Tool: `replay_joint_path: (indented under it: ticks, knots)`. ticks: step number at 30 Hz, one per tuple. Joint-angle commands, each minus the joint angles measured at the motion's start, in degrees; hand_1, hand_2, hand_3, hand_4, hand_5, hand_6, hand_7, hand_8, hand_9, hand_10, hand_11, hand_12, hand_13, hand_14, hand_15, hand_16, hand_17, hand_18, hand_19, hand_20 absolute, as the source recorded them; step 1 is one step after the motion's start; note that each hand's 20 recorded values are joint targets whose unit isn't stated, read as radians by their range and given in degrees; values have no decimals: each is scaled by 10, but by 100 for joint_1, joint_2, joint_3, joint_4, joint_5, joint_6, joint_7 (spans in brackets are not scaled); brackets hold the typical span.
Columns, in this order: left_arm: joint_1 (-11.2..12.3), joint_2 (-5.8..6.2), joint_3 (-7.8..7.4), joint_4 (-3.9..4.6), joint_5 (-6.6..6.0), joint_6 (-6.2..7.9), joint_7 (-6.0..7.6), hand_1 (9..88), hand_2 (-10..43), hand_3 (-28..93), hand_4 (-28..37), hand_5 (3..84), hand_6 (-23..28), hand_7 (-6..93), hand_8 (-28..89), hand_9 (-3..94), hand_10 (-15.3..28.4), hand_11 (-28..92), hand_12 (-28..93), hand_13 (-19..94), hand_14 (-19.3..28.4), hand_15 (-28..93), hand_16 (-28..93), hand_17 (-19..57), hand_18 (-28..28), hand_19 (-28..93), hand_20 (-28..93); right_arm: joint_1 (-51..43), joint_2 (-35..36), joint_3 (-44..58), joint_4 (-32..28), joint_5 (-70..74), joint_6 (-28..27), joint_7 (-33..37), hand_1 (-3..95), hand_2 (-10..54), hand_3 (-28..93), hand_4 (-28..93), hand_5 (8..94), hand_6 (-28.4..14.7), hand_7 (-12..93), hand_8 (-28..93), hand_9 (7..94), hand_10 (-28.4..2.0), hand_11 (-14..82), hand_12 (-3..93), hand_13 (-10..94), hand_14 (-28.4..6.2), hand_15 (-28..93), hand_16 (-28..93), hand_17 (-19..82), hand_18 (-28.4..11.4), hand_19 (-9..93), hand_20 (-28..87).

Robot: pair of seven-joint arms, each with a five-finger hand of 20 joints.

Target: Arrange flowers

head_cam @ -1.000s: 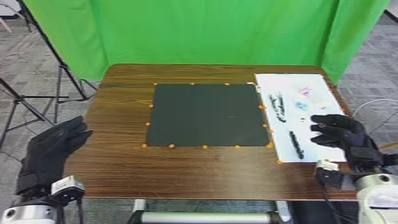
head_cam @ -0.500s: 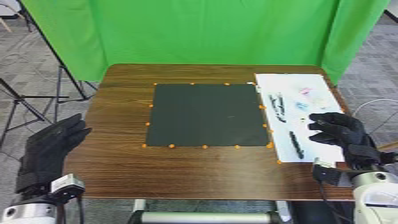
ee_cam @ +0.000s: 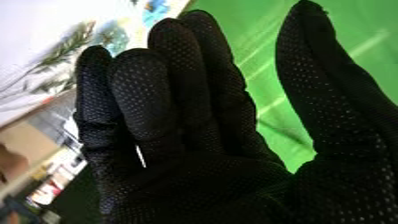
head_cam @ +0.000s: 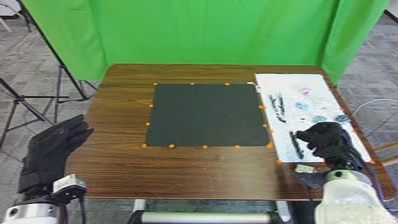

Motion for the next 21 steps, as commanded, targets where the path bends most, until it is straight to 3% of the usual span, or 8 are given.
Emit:
replay_joint_path:
  ticks: [1, 2, 7, 11, 18, 19, 21]
  knots:
    - [42, -7, 16, -12, -4, -29, -6, 273, 50, 818, -144, 484, 142, 126, -83, 405, 212, 319, 90, 278, 279, 539, -101, -94, 214, 560, 127, 238, 145, -316, 204, -1520, -485, 354, 333, -77, 798, -249, 605, -79, 382, -140, 617, -189, 556, 266, 600, -146, 776, 232, 327, -221, 858, 103]
    - [17, -50, 1, -9, 44, -70, -74, 273, 49, 818, -144, 484, 142, 127, -83, 405, 212, 319, 90, 278, 279, 539, -101, -94, 214, 561, 127, 277, 174, -374, 241, -1621, -545, 409, 333, -78, 797, -250, 606, -81, 381, -140, 617, -190, 556, 265, 600, -147, 775, 232, 328, -224, 861, 101]
    - [-30, -39, 39, -4, 44, -79, -62, 273, 50, 818, -144, 484, 142, 129, -84, 406, 213, 321, 90, 279, 281, 542, -102, -94, 214, 560, 127, 424, 236, -644, 461, -2025, -875, 631, 334, -83, 795, -250, 613, -86, 370, -136, 620, -199, 552, 264, 600, -153, 774, 231, 334, -230, 871, 86]
    - [-93, -99, 27, 1, 120, -129, -169, 272, 50, 818, -143, 484, 142, 130, -84, 407, 213, 322, 91, 280, 280, 542, -103, -95, 214, 560, 127, 472, 179, -781, 629, -2126, -946, 703, 337, -85, 793, -250, 618, -90, 365, -131, 622, -201, 551, 263, 603, -155, 773, 229, 336, -233, 876, 72]
    - [-114, -129, 42, 2, 152, -146, -200, 272, 50, 819, -143, 484, 142, 132, -84, 408, 213, 324, 91, 279, 280, 542, -103, -95, 215, 561, 128, 586, 152, -850, 898, -2255, -1160, 730, 339, -88, 792, -250, 622, -91, 363, -125, 623, -203, 550, 263, 603, -155, 771, 228, 337, -234, 883, 50]
    - [-97, -22, 66, 8, 56, -98, -108, 272, 50, 818, -144, 484, 142, 133, -84, 408, 213, 324, 91, 279, 280, 542, -103, -96, 215, 561, 129, 606, 152, -861, 913, -2246, -1201, 737, 340, -88, 791, -250, 622, -91, 363, -125, 622, -204, 550, 264, 603, -156, 771, 228, 337, -234, 884, 46]
    - [-123, -10, 89, 5, 50, -84, -101, 273, 50, 819, -144, 484, 143, 133, -85, 408, 213, 324, 91, 279, 280, 543, -103, -96, 216, 561, 129, 623, 157, -882, 965, -2288, -1243, 729, 341, -89, 792, -250, 622, -92, 363, -124, 622, -205, 550, 263, 603, -156, 771, 228, 337, -234, 886, 40]
